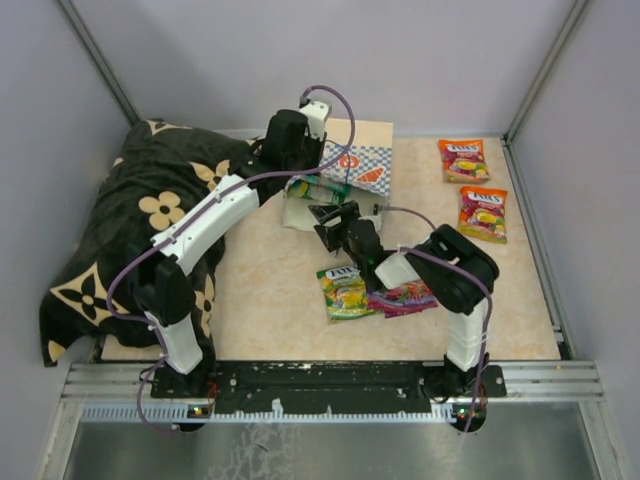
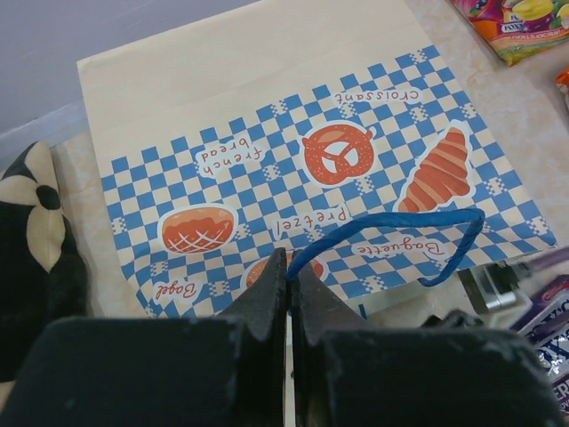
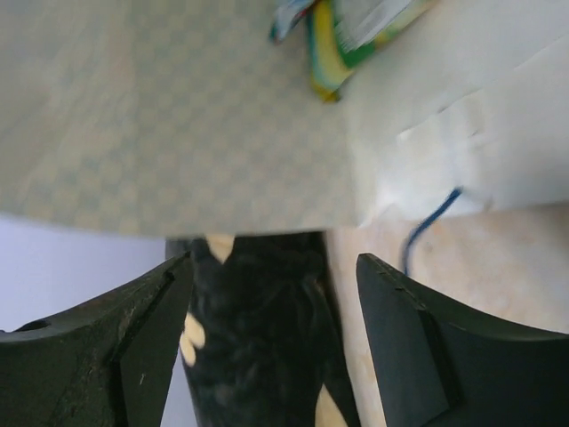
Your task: Take the snacks out of the paper bag
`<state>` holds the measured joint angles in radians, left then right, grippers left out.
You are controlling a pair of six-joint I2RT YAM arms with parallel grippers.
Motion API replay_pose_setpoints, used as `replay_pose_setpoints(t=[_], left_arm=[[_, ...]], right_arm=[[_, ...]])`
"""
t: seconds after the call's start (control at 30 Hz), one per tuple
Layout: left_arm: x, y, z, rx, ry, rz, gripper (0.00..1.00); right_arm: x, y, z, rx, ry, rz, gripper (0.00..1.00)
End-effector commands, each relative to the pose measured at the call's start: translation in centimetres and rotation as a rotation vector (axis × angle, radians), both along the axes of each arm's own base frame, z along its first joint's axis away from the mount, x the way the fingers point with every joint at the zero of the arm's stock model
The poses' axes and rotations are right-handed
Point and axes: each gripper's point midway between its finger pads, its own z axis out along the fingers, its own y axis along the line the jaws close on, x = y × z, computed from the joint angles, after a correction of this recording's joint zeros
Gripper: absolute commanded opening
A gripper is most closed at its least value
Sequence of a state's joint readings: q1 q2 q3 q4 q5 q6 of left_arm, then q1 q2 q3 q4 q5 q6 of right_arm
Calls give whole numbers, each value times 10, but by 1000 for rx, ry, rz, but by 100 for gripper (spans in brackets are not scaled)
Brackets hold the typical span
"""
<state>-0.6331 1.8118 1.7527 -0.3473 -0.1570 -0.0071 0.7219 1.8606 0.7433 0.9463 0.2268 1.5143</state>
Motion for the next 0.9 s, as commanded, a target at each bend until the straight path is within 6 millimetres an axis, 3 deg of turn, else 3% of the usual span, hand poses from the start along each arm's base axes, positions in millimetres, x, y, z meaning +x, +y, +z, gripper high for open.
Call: replay_pose_setpoints(t=[0.0,0.13,0.27,0.37,0.53,0.6,0.7,0.87], left_arm=[[-12,-9,40,-110,-29,-47,0],[-14,-28,42,-153,-30,-101,0],[-11,-48,37,-124,-41,-99,0],[-9,-66,34,-98,-48,-103,0],[-10,-87,32,-110,-48,-118,0],[-11,-93,31,-109,-46,-122,0],[-13,-99,28,-102,-44,-120,0],[-15,-104,24,-95,-38,-119,0]], right_arm=[[47,-23,7,223,-5,-103,74],[75,-53,-13,165,32,-98,72],[111,-87,-9,85,14,-43,71],[121,-102,-8,49,18,-25,70],[109,-96,-14,-22,42,-57,64],[108,-94,-19,-3,59,-83,55],[109,-93,-31,41,86,-126,48],[118,-101,-41,32,84,-247,45]])
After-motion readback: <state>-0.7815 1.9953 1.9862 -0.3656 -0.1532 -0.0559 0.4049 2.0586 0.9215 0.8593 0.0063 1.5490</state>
